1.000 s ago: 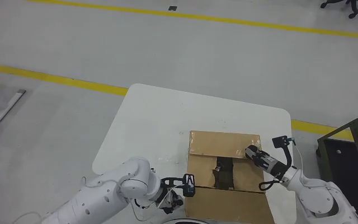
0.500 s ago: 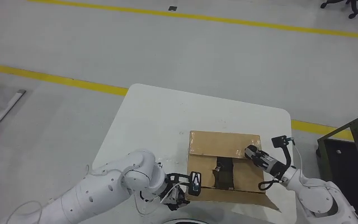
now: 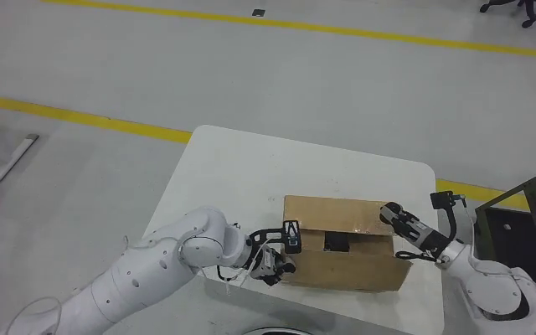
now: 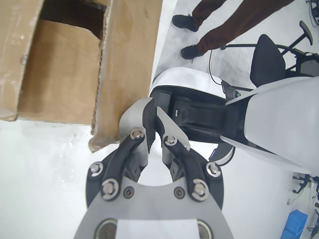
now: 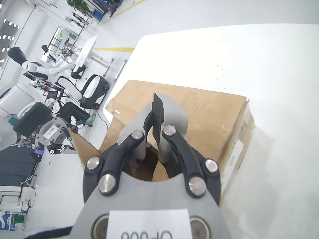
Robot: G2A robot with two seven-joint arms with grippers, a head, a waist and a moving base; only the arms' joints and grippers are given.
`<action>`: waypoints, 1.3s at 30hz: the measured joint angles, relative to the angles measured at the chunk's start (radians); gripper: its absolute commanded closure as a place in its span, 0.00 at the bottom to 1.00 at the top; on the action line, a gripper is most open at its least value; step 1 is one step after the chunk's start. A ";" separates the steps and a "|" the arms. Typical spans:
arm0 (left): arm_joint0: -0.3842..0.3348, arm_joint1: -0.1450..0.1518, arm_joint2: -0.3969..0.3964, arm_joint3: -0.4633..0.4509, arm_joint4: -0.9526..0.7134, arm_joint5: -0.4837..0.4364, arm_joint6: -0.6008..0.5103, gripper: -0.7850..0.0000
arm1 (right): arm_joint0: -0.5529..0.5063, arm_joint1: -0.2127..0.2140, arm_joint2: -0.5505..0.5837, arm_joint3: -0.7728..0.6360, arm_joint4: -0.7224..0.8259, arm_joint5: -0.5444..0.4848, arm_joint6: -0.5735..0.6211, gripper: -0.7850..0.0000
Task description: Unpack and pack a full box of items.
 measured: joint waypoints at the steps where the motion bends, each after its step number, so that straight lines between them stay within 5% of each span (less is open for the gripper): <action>1: -0.001 -0.004 0.002 0.007 0.005 0.008 0.003 1.00 | -0.003 0.001 0.008 -0.007 0.005 0.000 0.007 1.00; 10: -0.012 -0.049 0.026 0.123 0.019 0.079 0.040 1.00 | -0.046 -0.001 -0.013 -0.058 -0.095 0.002 -0.032 1.00; 15: -0.012 -0.063 0.019 0.157 0.019 0.101 0.049 0.93 | -0.048 -0.015 -0.106 -0.028 -0.243 0.057 -0.161 1.00; 18: -0.008 -0.063 0.005 0.162 0.023 0.107 0.052 0.64 | -0.039 -0.022 -0.156 -0.005 -0.288 0.070 -0.221 1.00; 20: -0.001 -0.059 -0.009 0.156 0.032 0.116 0.049 0.05 | -0.035 -0.025 -0.181 0.012 -0.314 0.070 -0.250 1.00; 21: 0.002 -0.056 -0.015 0.149 0.043 0.121 0.044 0.00 | -0.033 -0.027 -0.189 0.019 -0.323 0.070 -0.259 1.00; 32: 0.129 0.033 -0.177 -0.067 0.231 0.289 -0.075 0.00 | -0.017 -0.036 -0.222 0.051 -0.370 0.080 -0.313 1.00; 39: 0.261 0.070 -0.251 -0.116 0.351 0.407 -0.026 0.00 | -0.029 -0.040 -0.220 0.031 -0.387 0.082 -0.355 1.00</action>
